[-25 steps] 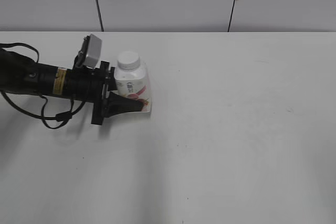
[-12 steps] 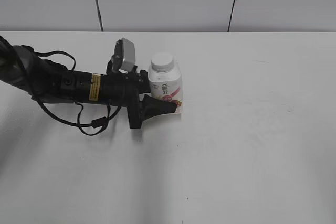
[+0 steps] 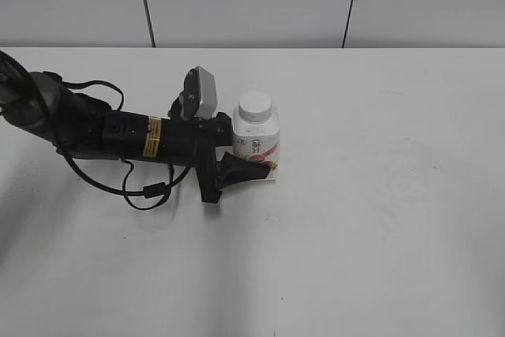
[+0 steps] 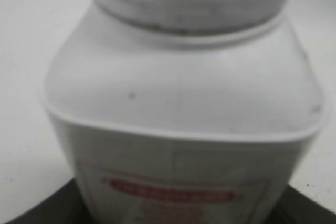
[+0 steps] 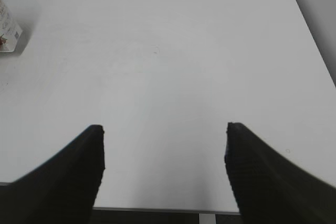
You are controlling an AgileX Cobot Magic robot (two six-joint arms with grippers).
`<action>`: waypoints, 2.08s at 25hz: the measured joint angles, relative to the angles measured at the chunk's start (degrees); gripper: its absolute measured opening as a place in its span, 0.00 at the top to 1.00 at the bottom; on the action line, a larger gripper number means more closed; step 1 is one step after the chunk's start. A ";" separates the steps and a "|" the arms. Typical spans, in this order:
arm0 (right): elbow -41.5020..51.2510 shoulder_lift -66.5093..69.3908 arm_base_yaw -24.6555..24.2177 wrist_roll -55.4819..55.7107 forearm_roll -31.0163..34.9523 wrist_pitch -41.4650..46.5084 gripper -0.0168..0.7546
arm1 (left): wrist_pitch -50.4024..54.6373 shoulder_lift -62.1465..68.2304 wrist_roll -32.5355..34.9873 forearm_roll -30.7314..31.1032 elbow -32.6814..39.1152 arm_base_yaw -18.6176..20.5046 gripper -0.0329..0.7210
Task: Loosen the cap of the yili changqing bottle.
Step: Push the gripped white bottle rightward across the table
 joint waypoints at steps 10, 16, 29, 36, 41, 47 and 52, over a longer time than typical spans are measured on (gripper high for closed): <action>0.00 0.00 0.00 0.00 0.00 0.00 0.25 | -0.06 2.55 0.16 0.14 -0.05 0.00 0.42; 0.00 0.00 0.00 0.05 0.00 0.00 0.25 | -0.12 2.61 0.16 0.09 -0.05 0.00 0.42; 0.00 0.00 0.00 0.05 0.00 0.00 0.25 | -0.99 2.72 0.16 0.30 -0.05 0.00 0.39; 0.00 0.00 0.00 0.05 0.00 0.00 0.25 | -2.19 2.66 -0.99 0.35 -0.05 0.00 0.37; 0.00 0.00 0.00 0.05 0.00 0.00 0.25 | -2.93 2.62 -1.05 0.53 -0.05 0.10 0.37; 0.00 0.00 0.00 0.05 0.00 0.00 0.25 | -3.88 2.62 -1.10 0.55 0.01 0.10 0.37; 0.00 0.00 0.00 0.05 0.00 0.00 0.25 | -3.88 2.56 -1.44 1.03 0.05 0.10 0.32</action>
